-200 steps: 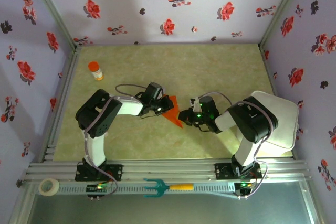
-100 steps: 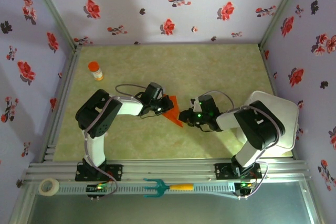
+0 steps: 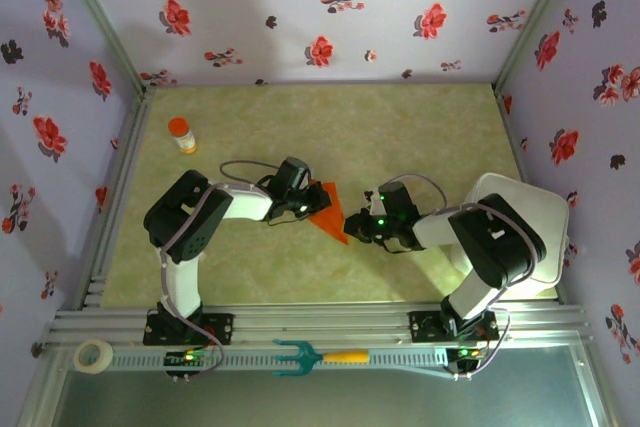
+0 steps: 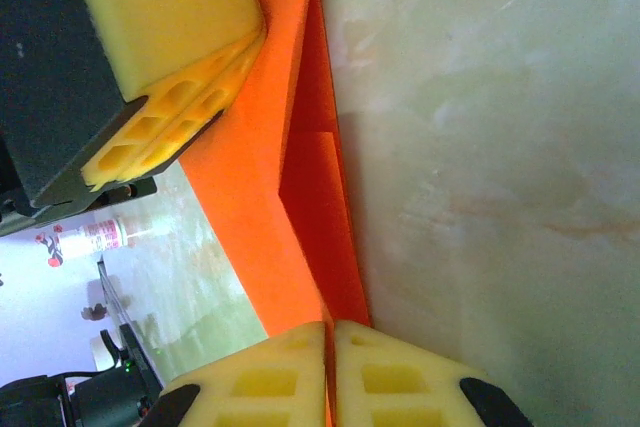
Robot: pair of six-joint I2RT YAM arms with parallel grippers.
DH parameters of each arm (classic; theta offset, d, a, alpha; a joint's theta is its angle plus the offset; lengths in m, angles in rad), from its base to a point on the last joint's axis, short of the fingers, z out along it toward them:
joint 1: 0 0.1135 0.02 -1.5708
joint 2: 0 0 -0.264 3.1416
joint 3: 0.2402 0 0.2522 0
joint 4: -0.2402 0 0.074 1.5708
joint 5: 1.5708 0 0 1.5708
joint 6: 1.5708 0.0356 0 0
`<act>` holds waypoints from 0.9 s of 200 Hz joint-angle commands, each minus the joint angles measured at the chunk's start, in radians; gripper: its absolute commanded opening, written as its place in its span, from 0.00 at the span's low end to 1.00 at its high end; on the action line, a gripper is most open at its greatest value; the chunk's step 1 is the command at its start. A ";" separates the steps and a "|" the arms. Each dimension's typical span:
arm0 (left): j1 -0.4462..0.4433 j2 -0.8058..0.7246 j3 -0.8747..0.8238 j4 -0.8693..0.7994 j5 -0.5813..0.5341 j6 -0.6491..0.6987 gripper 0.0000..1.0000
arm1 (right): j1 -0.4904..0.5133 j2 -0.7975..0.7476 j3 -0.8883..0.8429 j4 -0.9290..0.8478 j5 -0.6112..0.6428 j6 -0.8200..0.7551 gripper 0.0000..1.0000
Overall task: Fold a paper plane with a square sheet of paper (pick it up from the middle)
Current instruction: Fourth fold the wing at the center of the table.
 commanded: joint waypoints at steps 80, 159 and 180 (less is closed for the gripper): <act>0.006 0.021 -0.028 -0.048 -0.010 -0.007 0.01 | 0.015 -0.034 0.041 -0.142 -0.005 -0.024 0.18; 0.007 0.025 -0.030 -0.038 -0.003 -0.010 0.00 | 0.001 0.020 0.130 -0.139 -0.016 -0.021 0.24; 0.007 0.025 -0.032 -0.035 -0.003 -0.012 0.00 | 0.002 0.025 0.128 -0.132 -0.027 -0.015 0.18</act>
